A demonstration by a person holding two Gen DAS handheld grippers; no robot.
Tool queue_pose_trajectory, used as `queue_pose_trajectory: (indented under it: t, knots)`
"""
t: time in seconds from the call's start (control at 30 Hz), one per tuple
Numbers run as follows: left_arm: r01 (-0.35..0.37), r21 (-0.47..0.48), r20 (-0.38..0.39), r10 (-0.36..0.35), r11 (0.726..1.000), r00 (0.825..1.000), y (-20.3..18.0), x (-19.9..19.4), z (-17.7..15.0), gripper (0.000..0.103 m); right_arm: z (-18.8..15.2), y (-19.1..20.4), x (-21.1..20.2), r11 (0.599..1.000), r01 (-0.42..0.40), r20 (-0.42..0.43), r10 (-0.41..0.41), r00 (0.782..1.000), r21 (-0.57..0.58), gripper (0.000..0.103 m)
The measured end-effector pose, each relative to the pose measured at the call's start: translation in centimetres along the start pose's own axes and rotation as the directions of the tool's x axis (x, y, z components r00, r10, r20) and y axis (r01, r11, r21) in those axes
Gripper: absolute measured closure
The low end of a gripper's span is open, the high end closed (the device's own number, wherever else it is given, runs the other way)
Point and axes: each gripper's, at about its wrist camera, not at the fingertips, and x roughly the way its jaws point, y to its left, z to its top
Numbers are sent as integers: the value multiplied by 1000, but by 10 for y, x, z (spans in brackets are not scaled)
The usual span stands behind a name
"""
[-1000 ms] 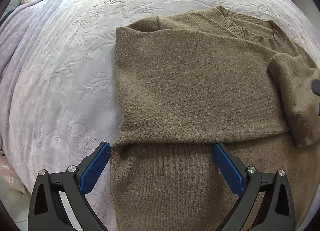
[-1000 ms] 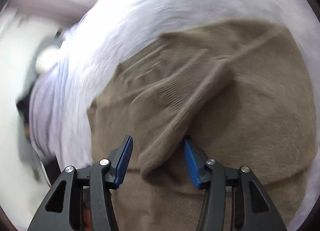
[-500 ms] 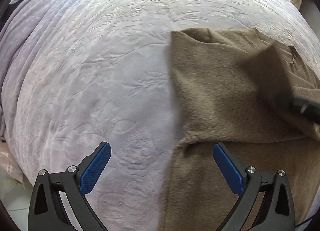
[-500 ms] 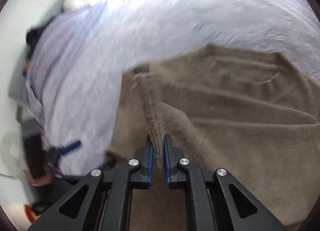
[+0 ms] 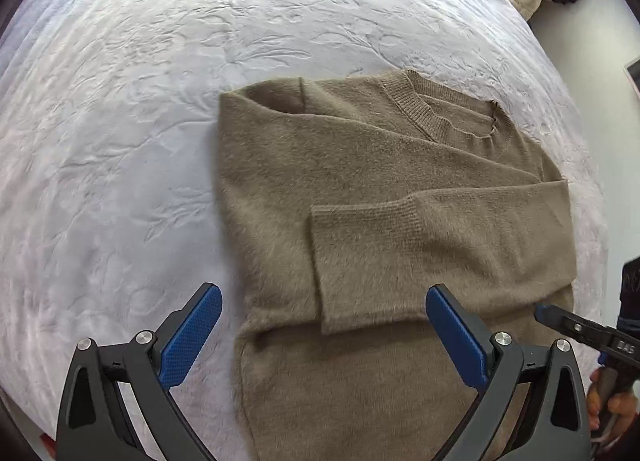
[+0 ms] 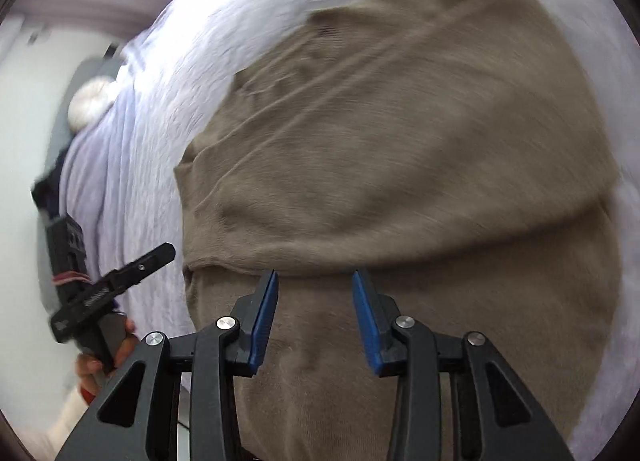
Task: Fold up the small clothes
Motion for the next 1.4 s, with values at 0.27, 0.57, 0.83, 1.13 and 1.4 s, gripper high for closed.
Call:
queue_pose_trajectory:
  t: [0.27, 0.57, 0.83, 1.13, 1.4]
  knots:
    - [26, 79, -14, -25, 997, 1000, -9, 16, 23, 0, 3, 29, 30, 985, -172, -58, 173, 983, 23, 59]
    - [141, 75, -103, -133, 987, 986, -1, 44, 39, 22, -15, 42, 74, 973, -209, -120, 220, 968, 95, 59]
    - [144, 94, -158, -128, 985, 979, -11, 54, 35, 49, -21, 31, 56, 971, -220, -124, 231, 965, 92, 59]
    - [121, 138, 20, -125, 983, 992, -27, 8, 37, 96, -21, 22, 33, 972, -216, -90, 225, 970, 92, 59]
    - [0, 122, -10, 1, 993, 1000, -19, 36, 38, 87, -8, -4, 6, 989, -115, -9, 116, 993, 89, 59]
